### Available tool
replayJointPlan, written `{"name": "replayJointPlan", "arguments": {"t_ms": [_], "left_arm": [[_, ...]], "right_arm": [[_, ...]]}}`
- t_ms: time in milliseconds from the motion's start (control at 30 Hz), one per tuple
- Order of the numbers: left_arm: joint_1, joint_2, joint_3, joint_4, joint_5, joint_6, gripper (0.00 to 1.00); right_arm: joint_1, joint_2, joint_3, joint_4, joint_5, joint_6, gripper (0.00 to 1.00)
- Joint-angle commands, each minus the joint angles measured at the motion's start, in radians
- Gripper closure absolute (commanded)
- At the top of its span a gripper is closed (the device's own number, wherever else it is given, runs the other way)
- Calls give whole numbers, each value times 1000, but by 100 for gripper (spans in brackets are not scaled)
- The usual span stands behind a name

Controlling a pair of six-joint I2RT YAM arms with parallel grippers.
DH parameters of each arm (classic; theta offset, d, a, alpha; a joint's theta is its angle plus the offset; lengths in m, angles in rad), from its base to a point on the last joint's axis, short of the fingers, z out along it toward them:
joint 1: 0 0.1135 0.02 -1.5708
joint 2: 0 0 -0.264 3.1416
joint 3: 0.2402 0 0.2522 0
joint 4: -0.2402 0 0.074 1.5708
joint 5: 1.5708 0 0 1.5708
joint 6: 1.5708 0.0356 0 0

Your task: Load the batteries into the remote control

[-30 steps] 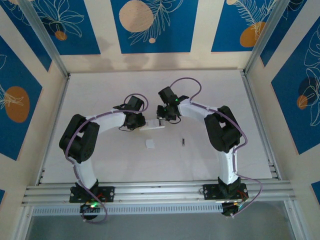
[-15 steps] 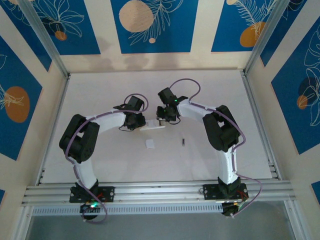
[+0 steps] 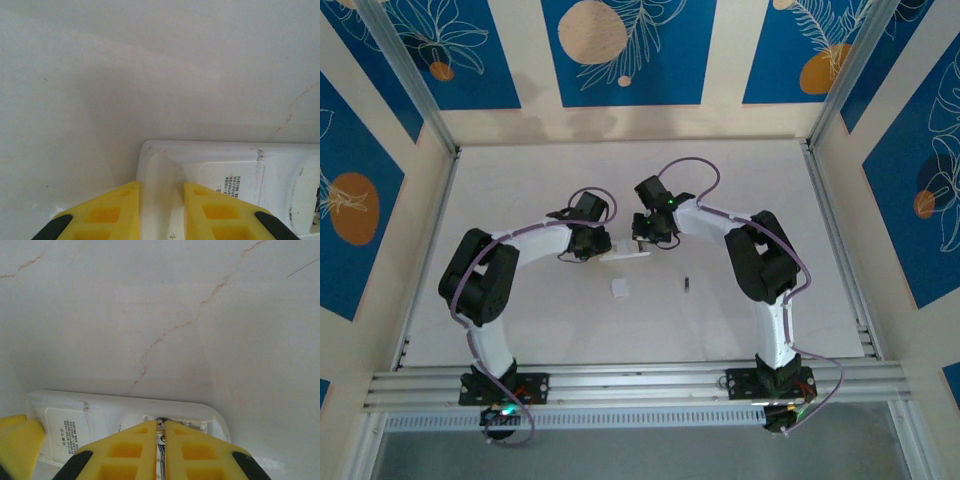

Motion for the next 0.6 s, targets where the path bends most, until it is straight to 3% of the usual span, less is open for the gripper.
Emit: {"name": "replayJointPlan", "arguments": {"t_ms": [0, 567], "left_arm": [[-54, 36, -6, -16, 99, -6, 77], [-65, 31, -9, -19, 93, -10, 77]], "right_arm": [[17, 17, -43, -37, 16, -13, 87], [32, -11, -130, 3, 15, 12, 87]]}}
